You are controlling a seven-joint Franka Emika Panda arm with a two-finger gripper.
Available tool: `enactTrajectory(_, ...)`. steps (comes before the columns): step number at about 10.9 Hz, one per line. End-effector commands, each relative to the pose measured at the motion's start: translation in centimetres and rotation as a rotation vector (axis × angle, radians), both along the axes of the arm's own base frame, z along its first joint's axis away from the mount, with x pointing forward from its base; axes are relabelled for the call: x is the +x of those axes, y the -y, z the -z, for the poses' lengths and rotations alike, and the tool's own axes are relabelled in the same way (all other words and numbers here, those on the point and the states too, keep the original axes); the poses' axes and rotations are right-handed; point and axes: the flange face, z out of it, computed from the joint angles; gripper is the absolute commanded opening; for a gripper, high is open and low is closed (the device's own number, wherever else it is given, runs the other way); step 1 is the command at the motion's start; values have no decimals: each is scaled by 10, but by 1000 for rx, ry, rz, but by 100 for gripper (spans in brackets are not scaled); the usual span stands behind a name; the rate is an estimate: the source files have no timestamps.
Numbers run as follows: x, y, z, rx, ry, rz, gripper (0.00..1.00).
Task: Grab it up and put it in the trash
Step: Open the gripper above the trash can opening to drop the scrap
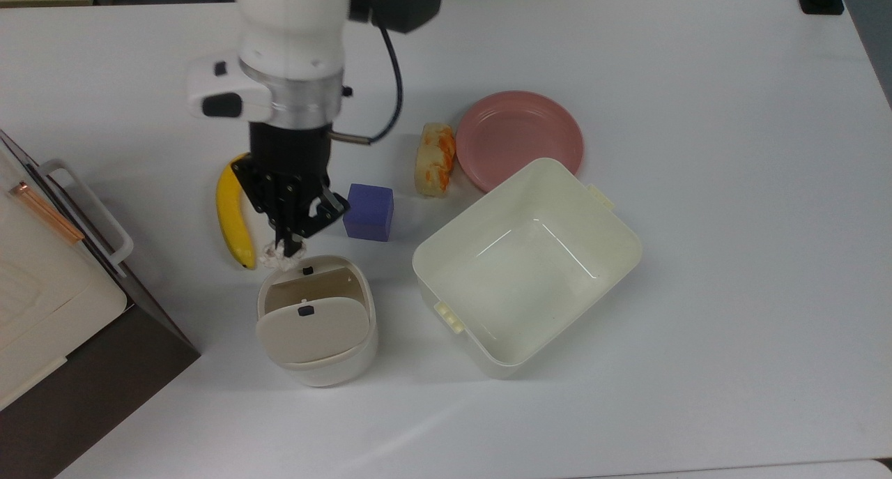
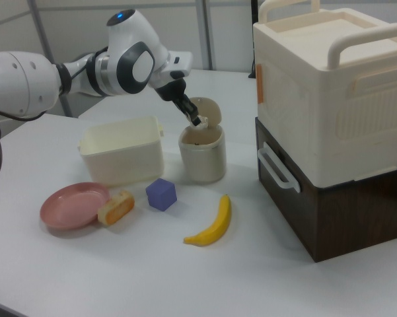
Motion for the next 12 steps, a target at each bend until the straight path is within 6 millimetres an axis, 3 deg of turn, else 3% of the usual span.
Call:
enactTrajectory(1,10,-22,14,-55,25,31,0)
enactTrajectory(4,14,-25,25,-72,53,71,1)
enactTrajectory(9,14,-33,28,-73,46,58,100)
enactTrajectory(12,5,-37,22,-117,0,-78,100)
